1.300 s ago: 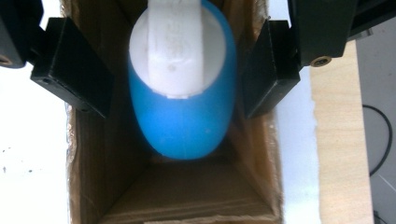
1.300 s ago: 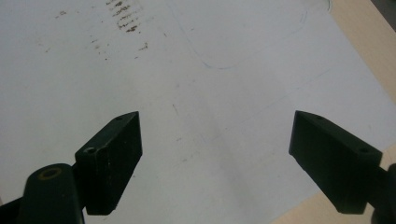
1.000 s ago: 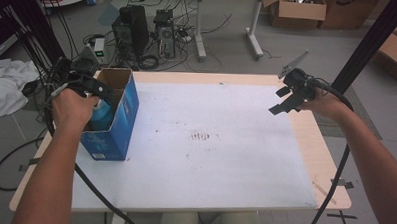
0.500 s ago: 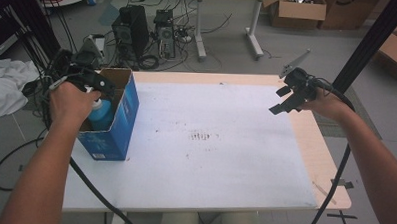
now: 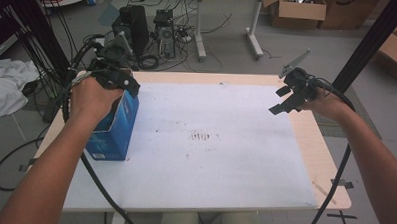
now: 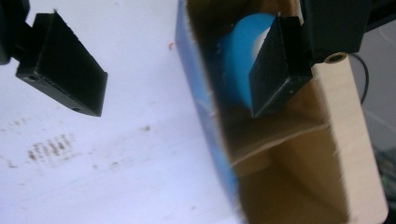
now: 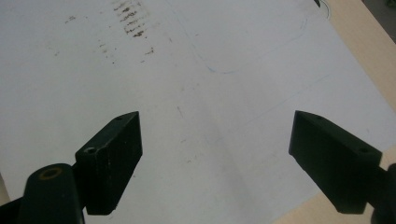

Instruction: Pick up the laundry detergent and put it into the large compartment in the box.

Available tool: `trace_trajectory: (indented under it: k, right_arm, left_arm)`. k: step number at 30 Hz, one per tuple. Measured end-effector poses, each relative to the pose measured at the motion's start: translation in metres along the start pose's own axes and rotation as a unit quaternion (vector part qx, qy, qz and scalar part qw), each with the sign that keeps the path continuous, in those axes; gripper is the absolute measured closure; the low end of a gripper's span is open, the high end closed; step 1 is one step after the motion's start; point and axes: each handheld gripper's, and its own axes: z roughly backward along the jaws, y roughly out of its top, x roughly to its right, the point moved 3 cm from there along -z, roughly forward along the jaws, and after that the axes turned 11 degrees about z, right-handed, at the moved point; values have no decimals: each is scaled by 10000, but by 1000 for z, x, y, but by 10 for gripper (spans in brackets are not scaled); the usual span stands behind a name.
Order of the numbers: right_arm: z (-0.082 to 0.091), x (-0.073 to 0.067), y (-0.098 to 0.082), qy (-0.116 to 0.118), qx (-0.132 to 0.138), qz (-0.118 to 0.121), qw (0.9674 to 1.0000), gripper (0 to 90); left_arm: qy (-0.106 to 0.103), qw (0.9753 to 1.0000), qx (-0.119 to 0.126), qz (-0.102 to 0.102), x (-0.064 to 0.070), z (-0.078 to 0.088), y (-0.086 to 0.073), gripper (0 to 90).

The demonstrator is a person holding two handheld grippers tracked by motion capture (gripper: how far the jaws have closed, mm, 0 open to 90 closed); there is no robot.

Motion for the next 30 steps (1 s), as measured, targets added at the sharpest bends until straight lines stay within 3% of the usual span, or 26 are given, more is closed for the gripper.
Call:
trace_trajectory:
  k: [5,11,18,20,30]
  right_arm:
    - [1,-1,0,3,8,-2,10000,173]
    - [0,-3,2,25,2,18,10000,173]
    - [-1,-4,4,43,6,45,10000,172]
    - [-1,-5,4,60,13,67,10000,172]
    - [-2,-7,7,87,15,59,9999,172]
  left_arm:
    - [-101,9987,69,-486,27,5,3,203]
    - [-252,9940,113,-1056,59,3,3,204]
    - [-420,9837,201,-1735,88,3,5,204]
    - [-460,9796,212,-1944,95,3,5,204]
    - [-636,9639,125,-2584,119,-3,5,208]
